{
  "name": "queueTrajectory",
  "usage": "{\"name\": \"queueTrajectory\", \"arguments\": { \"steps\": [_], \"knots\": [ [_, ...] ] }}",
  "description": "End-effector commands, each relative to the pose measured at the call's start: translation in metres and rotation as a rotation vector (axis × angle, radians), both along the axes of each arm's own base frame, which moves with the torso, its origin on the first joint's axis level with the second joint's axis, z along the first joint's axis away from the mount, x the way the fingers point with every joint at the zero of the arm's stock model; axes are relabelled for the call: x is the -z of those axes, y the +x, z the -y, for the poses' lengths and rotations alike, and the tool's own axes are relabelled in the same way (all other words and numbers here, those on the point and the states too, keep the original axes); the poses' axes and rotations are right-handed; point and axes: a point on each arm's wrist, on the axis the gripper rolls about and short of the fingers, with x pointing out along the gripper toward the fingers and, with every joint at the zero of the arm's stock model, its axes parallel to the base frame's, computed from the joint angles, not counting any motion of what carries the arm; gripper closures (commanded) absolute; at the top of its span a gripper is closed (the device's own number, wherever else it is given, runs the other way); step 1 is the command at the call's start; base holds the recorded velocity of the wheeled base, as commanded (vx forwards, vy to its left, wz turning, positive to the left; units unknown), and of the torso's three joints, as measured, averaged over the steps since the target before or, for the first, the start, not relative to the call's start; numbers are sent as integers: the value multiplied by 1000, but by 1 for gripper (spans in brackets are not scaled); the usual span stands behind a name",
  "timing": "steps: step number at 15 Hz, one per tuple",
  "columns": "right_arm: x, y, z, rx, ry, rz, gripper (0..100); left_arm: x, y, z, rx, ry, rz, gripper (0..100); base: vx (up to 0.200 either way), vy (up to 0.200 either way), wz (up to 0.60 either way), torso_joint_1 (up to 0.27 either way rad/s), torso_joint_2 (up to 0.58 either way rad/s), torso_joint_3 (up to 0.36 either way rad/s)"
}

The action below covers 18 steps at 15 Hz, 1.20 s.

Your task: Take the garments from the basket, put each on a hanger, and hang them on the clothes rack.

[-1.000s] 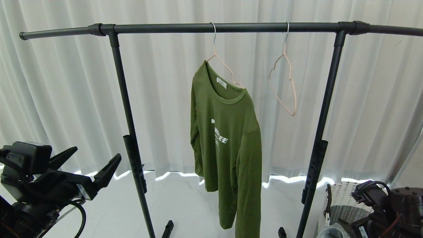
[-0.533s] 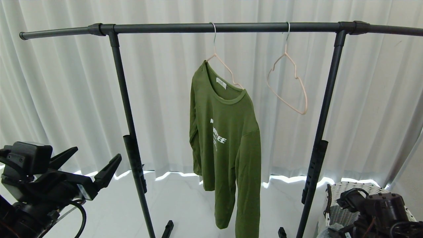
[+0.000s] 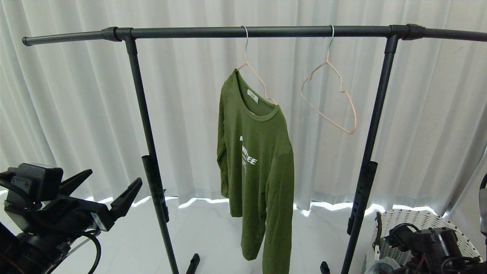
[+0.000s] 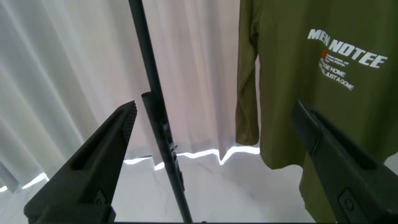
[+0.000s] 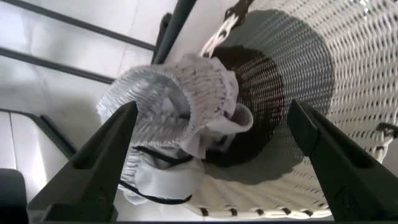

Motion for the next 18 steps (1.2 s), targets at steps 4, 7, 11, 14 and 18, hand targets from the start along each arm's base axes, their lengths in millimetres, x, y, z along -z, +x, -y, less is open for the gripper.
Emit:
{"name": "queueTrajectory", "arguments": {
  "steps": [4, 7, 11, 14, 18],
  "knots": [
    [5, 2, 8, 50, -12, -21, 0, 0, 0, 0, 0, 0, 0, 0, 0, 0, 0, 0, 0, 0],
    [16, 6, 9, 62, -11, -34, 0, 0, 0, 0, 0, 0, 0, 0, 0, 0, 0, 0, 0, 0],
    [29, 13, 7, 92, 16, -16, 100, 0, 0, 1, 3, 0, 0, 0, 0, 0, 0, 0, 0, 0],
    [29, 13, 7, 92, 16, -13, 100, 0, 0, 1, 3, 0, 0, 0, 0, 0, 0, 0, 0, 0],
    [25, 15, 7, 94, 27, 18, 100, 0, 0, 0, 2, 0, -2, 0, 0, 0, 0, 0, 0, 0]
  ]
}}
